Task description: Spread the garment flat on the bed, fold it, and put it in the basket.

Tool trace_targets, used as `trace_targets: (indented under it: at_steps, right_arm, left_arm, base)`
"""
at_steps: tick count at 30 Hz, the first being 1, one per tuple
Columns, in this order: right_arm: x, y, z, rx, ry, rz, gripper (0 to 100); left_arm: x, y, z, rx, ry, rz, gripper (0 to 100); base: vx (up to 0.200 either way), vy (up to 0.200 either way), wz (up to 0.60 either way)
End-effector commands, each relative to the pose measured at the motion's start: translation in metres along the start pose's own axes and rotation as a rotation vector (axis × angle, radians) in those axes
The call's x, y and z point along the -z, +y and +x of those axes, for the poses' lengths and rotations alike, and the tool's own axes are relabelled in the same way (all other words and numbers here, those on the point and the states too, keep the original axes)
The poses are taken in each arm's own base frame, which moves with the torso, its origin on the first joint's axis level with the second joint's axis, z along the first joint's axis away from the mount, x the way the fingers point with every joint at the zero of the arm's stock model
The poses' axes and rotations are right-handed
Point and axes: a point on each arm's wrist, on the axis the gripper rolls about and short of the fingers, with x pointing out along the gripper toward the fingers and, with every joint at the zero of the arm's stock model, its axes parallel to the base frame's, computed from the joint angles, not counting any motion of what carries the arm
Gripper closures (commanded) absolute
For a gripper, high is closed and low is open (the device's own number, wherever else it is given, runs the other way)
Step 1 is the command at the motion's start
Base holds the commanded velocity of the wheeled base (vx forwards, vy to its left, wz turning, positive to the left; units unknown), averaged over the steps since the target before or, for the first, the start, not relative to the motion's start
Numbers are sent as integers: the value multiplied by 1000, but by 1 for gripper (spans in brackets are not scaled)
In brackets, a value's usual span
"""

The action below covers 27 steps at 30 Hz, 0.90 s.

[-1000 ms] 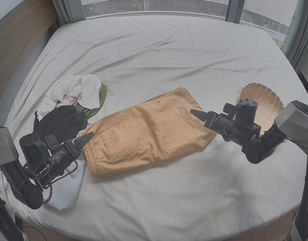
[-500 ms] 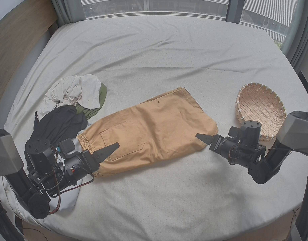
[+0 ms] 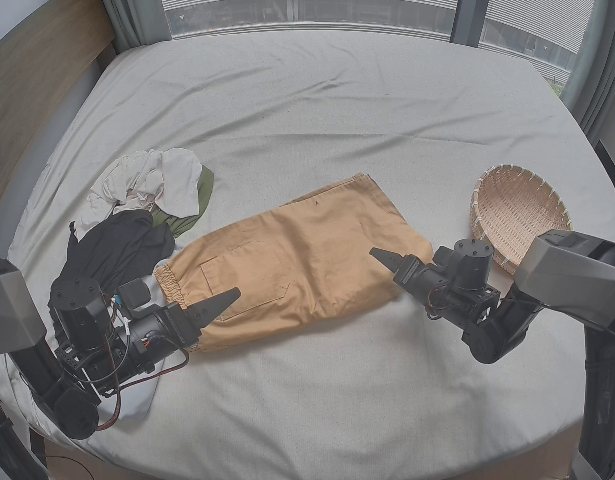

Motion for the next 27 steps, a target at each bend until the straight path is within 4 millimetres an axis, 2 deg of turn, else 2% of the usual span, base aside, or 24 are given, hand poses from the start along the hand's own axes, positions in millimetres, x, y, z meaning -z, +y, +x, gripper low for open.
trace_targets:
  at_steps: [1, 7, 8, 17, 22, 27]
  right_arm:
    - [13, -10, 12, -31, -17, -4, 0]
    - [16, -18, 13, -61, -60, -8, 0]
    - [16, -18, 13, -61, -60, -8, 100]
    - [19, -16, 9, -71, -61, -9, 100]
    - [9, -2, -11, -91, -83, -20, 100]
    - [0, 14, -52, -64, -63, -80, 100]
  left_arm:
    - [0, -1, 1, 7, 0, 2, 0]
    - [2, -1, 3, 7, 8, 1, 0]
    - [3, -2, 3, 9, 10, 1, 0]
    - [5, -1, 2, 3, 18, -1, 0]
    - [4, -1, 2, 2, 17, -1, 0]
    - [4, -1, 2, 3, 18, -2, 0]
  base:
    - [0, 0, 0]
    - [0, 0, 0]
    - [0, 0, 0]
    - [0, 0, 0]
    - [0, 0, 0]
    - [0, 0, 0]
